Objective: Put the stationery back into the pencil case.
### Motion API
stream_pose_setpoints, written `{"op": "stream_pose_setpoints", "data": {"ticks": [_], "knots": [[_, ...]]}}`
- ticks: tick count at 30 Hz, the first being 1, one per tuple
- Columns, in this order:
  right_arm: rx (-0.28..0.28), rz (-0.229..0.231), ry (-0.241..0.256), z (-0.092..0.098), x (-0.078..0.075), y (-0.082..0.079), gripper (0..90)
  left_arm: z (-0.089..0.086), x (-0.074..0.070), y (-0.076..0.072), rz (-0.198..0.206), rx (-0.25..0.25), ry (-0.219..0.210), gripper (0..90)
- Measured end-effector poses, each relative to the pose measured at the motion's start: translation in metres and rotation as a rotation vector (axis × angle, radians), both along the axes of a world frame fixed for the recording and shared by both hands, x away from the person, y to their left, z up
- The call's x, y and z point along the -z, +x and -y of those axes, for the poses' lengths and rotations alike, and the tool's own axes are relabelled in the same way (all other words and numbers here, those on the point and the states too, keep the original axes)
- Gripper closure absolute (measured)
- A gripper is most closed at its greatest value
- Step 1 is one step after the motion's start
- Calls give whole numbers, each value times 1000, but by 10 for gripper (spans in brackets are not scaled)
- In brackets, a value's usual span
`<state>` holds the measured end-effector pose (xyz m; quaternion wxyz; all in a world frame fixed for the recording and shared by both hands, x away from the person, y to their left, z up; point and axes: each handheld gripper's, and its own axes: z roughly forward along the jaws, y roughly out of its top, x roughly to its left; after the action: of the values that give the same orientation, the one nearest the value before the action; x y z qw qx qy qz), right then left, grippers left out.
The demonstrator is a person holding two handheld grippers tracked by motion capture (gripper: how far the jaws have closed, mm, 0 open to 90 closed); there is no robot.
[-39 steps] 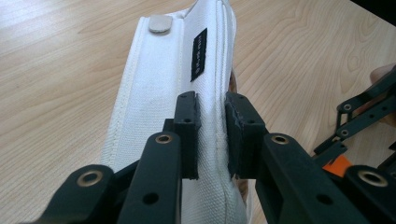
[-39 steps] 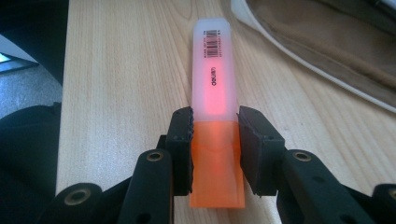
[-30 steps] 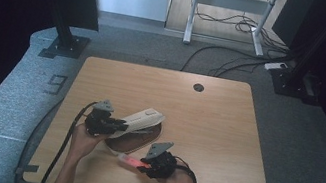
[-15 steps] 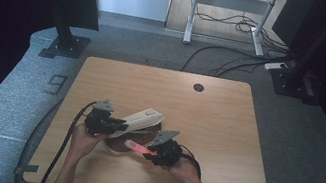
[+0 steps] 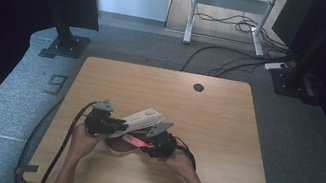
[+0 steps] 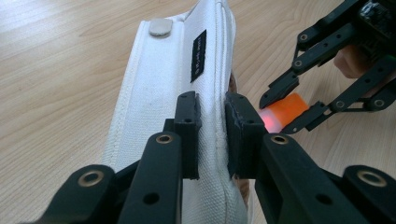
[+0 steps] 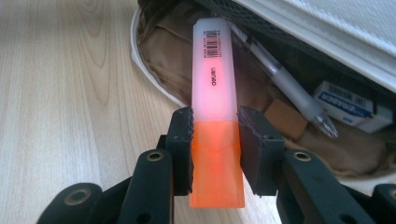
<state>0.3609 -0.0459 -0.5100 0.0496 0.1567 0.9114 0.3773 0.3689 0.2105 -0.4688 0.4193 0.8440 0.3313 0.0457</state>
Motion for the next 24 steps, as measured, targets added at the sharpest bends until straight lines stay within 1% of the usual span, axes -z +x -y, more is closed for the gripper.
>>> {"op": "stream_pose_setpoints", "data": {"ticks": [10,14,22,24], "knots": [[-36,9,-11,-20,2,7,655,0,0,0,1,2,4,758],[-47,7,-11,-30,5,9,655,0,0,0,0,3,3,758],[-57,8,-15,-41,9,13,654,1,0,0,0,6,4,757],[-60,6,-9,-46,10,14,654,1,0,0,1,7,3,757]]}}
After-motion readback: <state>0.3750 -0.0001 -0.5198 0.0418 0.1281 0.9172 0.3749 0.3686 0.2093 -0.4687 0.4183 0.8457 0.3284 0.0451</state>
